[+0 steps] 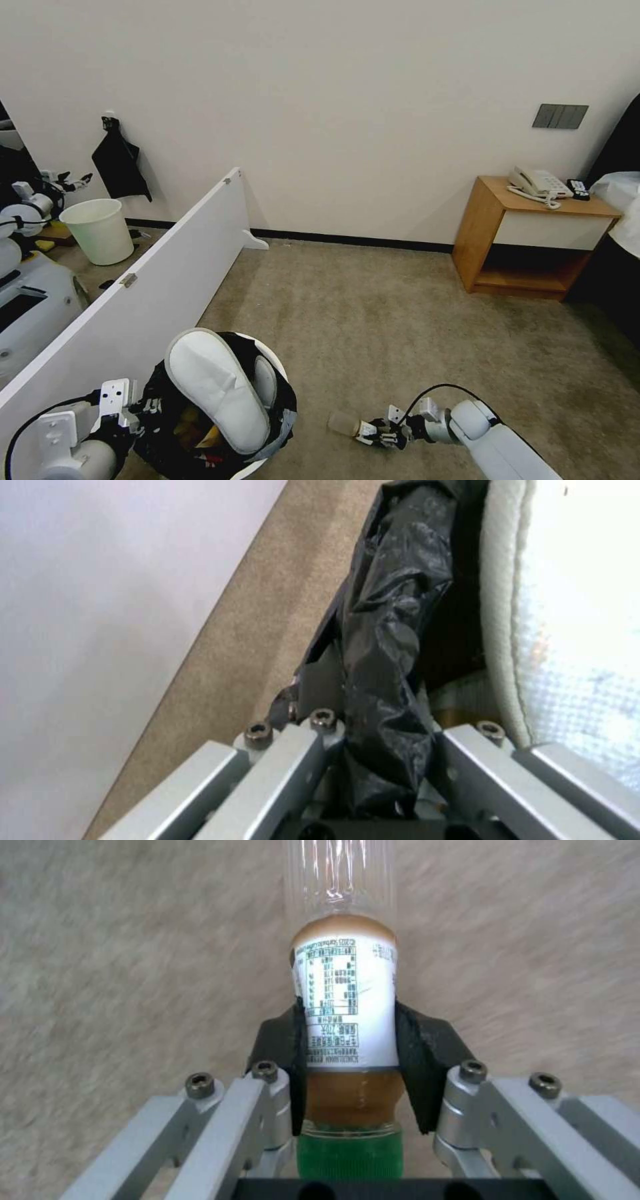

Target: Pick up the trash bin, then pick up the garbage from the floor and place it into the trash bin.

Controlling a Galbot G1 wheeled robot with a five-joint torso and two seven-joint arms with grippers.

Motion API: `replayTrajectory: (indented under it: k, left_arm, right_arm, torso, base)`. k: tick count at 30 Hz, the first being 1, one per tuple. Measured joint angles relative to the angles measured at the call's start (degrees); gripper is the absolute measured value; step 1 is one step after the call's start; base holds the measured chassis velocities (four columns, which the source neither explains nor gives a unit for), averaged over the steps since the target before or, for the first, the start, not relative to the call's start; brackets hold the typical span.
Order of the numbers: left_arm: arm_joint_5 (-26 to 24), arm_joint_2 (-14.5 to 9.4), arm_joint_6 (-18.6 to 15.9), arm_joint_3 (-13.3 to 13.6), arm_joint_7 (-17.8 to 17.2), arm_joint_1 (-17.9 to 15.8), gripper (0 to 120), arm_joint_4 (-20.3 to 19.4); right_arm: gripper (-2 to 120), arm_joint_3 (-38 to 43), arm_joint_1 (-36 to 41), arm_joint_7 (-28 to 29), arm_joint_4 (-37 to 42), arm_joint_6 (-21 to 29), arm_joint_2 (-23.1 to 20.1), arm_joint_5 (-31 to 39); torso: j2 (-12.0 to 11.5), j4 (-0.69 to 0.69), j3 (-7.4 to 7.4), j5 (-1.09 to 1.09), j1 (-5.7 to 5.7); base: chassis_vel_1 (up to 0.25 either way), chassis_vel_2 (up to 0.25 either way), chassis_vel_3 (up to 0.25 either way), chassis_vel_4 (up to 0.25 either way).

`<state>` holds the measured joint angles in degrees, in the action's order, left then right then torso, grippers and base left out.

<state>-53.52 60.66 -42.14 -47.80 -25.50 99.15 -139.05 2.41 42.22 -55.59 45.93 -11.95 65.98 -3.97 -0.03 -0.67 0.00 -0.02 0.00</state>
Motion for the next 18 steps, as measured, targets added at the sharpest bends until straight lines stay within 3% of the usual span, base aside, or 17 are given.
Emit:
replayTrajectory:
  k: [14,16,18]
  left_arm:
    - [-0.3,-0.7,0.0,0.4,-0.1,0.0,2,-0.2]
    - [-0.6,-0.9,0.0,0.6,-0.1,-0.2,2,-0.1]
    - [-0.7,-1.0,0.0,0.7,-0.1,-0.3,2,-0.1]
  right_arm:
    - [28,3.9,1.0,1.2,7.6,-1.2,-4.2,5.9]
    - [27,5.1,1.8,1.6,10.4,-1.3,-5.8,9.0]
    - [27,5.4,2.2,1.8,11.4,-1.3,-6.3,10.0]
  torso:
    - [0.0,0.04,0.00,0.07,0.00]
    - [0.0,0.03,0.00,-0.07,0.00]
    - [0.0,0.01,0.00,-0.05,0.00]
  base:
    - [0.000,0.000,0.000,0.000]
    - [0.000,0.000,0.000,0.000]
    - [0.000,0.000,0.000,0.000]
